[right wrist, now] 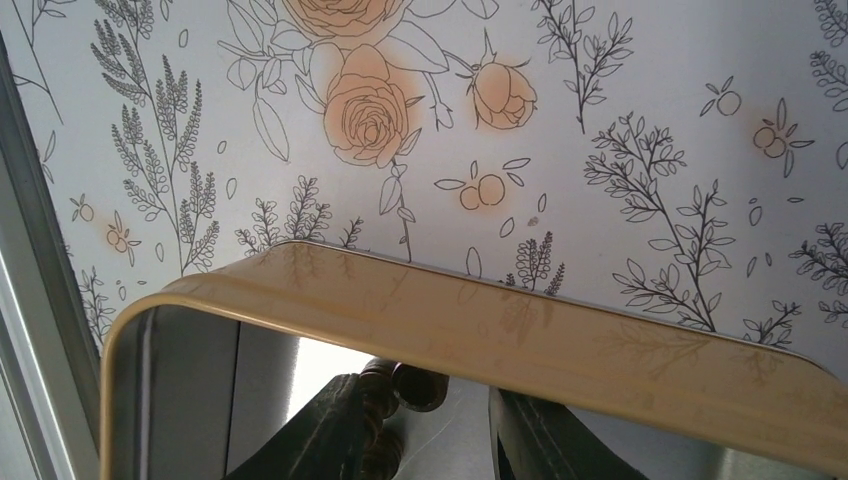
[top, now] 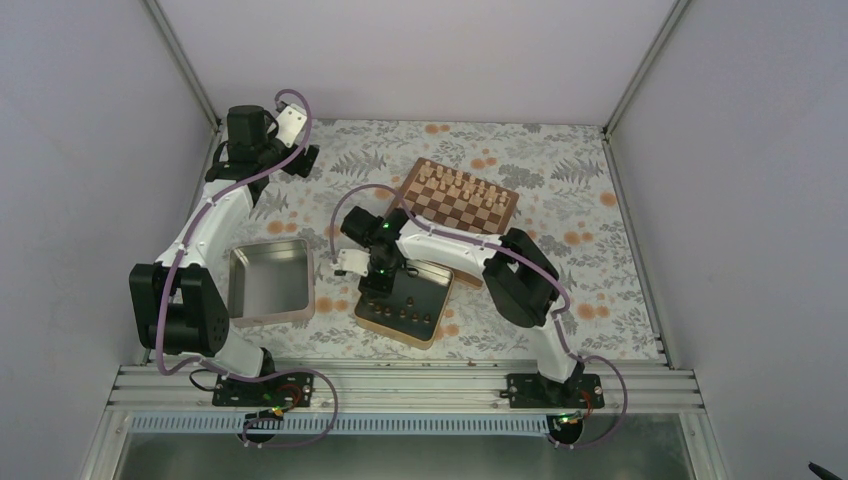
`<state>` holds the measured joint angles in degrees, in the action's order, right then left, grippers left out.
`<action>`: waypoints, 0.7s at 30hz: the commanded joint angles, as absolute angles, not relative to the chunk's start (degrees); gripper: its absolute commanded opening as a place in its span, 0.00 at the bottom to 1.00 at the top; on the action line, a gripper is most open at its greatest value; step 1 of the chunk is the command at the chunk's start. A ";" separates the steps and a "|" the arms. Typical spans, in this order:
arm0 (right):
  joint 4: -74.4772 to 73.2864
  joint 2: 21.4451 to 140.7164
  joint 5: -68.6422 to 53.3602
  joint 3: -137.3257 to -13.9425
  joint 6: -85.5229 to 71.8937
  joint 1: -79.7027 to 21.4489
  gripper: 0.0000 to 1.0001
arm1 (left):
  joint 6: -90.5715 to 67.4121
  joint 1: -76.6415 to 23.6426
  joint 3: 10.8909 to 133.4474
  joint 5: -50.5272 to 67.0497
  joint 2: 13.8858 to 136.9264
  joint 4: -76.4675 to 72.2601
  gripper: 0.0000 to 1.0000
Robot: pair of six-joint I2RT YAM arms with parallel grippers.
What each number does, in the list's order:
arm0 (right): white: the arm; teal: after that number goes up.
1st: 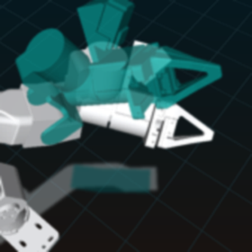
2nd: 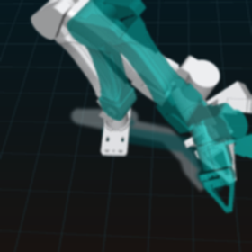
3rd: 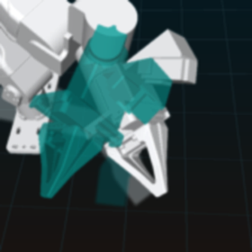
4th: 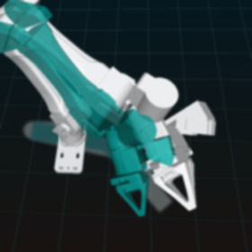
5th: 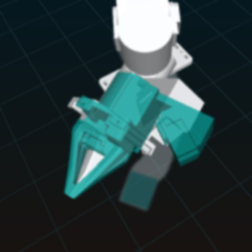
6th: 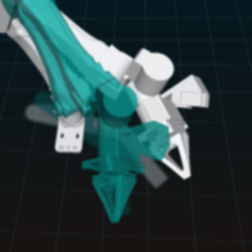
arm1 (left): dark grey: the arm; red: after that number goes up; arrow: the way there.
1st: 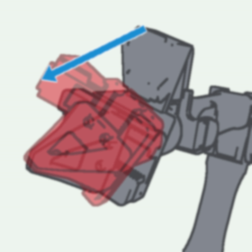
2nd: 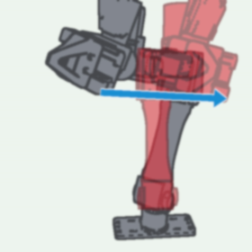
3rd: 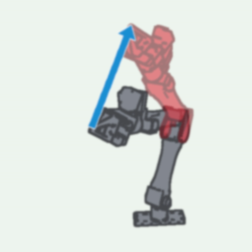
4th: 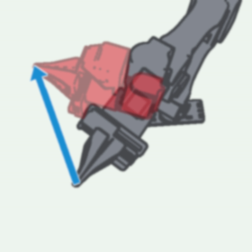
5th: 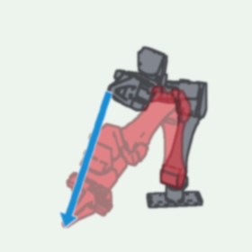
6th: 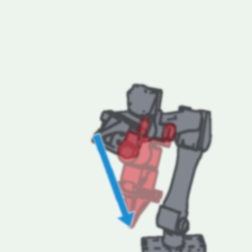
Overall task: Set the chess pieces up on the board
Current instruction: Move the chess piece to the storage box.
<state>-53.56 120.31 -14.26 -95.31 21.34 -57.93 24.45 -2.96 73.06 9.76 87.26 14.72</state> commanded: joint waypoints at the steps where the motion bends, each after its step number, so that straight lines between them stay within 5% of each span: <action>1: -51.90 121.03 -13.58 -94.22 20.73 -58.62 0.34 | 24.19 -2.82 73.20 11.19 86.11 14.15 1.00; 12: -50.27 121.28 -12.30 -92.20 20.63 -58.72 0.34 | 23.99 -2.81 73.39 11.79 86.37 14.29 1.00; 21: -49.76 121.44 -12.08 -91.94 20.82 -58.77 0.24 | 23.99 -2.79 73.41 11.78 86.39 14.37 1.00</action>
